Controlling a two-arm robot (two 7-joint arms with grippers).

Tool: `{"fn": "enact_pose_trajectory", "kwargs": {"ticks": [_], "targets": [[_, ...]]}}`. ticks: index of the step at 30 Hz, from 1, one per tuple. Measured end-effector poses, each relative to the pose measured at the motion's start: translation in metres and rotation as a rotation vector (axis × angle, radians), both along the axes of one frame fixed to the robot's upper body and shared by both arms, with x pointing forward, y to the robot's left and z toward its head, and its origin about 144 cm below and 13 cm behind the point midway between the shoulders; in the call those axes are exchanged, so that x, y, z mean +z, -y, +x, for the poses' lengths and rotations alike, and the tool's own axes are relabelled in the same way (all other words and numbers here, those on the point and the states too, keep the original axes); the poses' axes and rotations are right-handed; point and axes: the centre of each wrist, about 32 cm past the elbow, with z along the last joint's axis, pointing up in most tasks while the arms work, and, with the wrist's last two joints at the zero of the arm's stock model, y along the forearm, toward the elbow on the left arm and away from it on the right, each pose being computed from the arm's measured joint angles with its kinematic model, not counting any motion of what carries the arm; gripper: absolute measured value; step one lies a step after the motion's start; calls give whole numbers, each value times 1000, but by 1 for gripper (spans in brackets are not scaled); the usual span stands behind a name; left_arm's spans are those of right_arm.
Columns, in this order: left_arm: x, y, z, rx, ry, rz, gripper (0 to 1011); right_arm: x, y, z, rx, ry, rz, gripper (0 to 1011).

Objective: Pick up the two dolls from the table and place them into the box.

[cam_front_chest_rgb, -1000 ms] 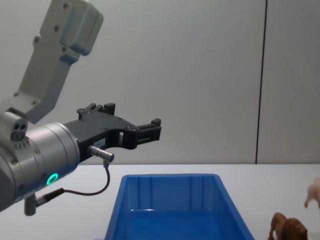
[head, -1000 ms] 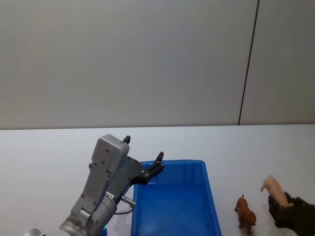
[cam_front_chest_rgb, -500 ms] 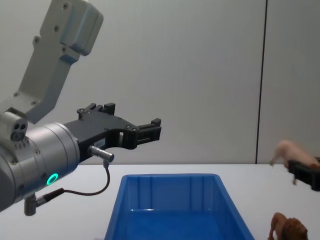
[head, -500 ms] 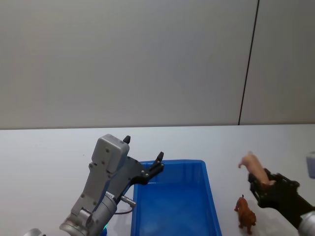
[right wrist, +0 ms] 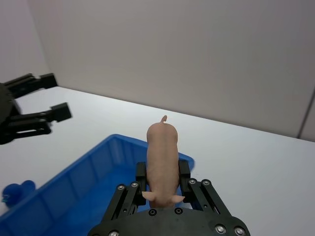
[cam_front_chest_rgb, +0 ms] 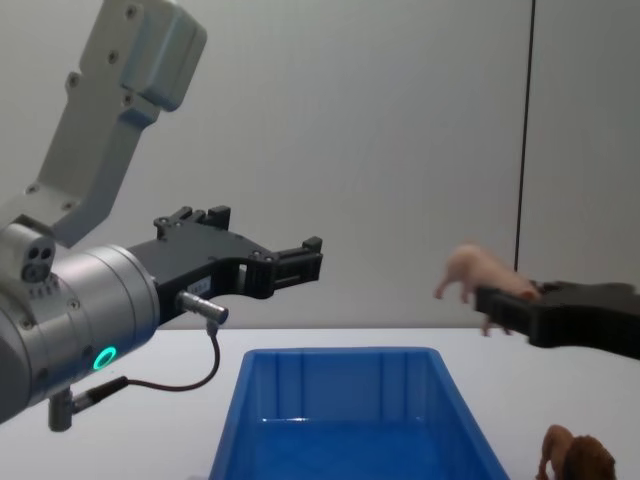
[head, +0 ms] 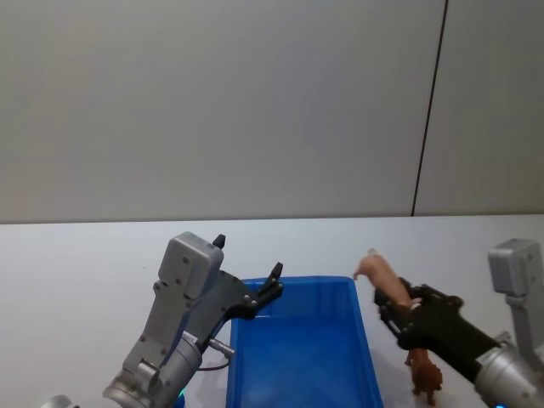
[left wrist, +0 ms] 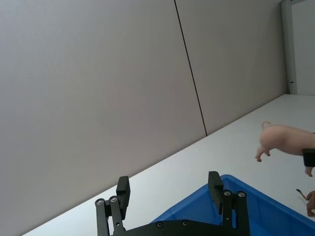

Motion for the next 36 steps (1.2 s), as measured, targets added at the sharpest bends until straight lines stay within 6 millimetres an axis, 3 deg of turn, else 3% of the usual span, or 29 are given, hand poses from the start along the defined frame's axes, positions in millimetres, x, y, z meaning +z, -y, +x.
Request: {"fn": "enact_pose_trajectory", "kwargs": {"ticks": [6, 19, 26, 36], "targets": [[0, 0, 0, 0, 0, 0, 1001, 2, -13, 10, 93, -6, 20, 405], [0, 0, 0, 0, 0, 0, 1001, 1, -35, 25, 204, -74, 22, 844], [0, 0, 0, 0, 0, 0, 1001, 1, -37, 24, 173, -102, 2, 1001], [0, 0, 0, 0, 0, 0, 1001, 6, -29, 14, 91, -95, -38, 1001]]}}
